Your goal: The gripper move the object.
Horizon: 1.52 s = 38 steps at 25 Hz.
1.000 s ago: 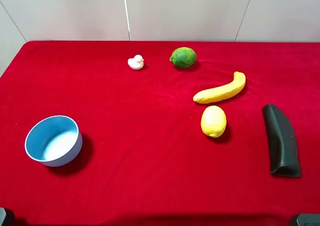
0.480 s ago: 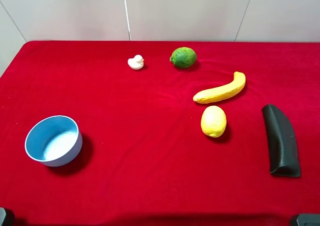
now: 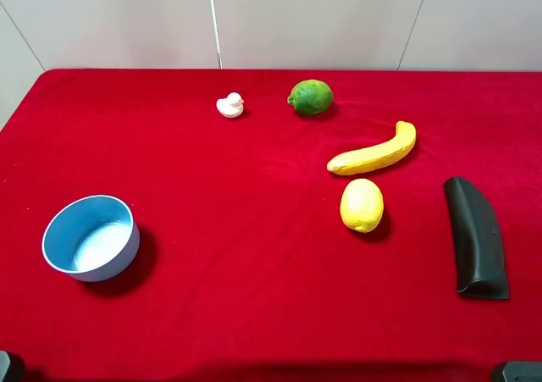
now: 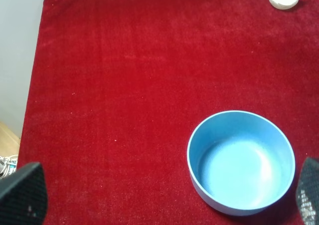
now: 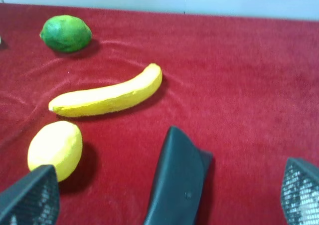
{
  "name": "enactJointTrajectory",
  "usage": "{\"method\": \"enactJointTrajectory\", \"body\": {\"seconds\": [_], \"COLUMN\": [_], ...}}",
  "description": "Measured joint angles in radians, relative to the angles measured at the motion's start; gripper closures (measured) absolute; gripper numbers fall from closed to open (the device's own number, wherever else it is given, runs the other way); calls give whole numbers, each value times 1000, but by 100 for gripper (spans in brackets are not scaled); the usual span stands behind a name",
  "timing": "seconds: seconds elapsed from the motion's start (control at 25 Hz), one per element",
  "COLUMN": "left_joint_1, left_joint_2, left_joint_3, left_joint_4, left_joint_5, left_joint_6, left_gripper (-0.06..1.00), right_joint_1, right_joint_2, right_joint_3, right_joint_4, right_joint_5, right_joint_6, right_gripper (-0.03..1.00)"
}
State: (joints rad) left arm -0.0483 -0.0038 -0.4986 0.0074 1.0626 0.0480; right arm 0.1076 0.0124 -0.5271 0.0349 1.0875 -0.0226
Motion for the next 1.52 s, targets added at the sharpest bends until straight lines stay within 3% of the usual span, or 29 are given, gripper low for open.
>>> {"method": "enactJointTrajectory", "body": {"seconds": [0.32, 1.52], "left_joint_1": [0, 0], "left_joint_2": [0, 0], "left_joint_3": [0, 0], "left_joint_4": [0, 0], "left_joint_5": [0, 0], "left_joint_6": [0, 0], "left_gripper": [-5, -5], "right_joint_1": [0, 0], "right_joint_2": [-18, -18], "right_joint_3": [35, 35], "right_joint_4": [33, 33], "right_joint_5": [-58, -58], "right_joint_6": [-48, -48], "right_gripper": [27, 27]}}
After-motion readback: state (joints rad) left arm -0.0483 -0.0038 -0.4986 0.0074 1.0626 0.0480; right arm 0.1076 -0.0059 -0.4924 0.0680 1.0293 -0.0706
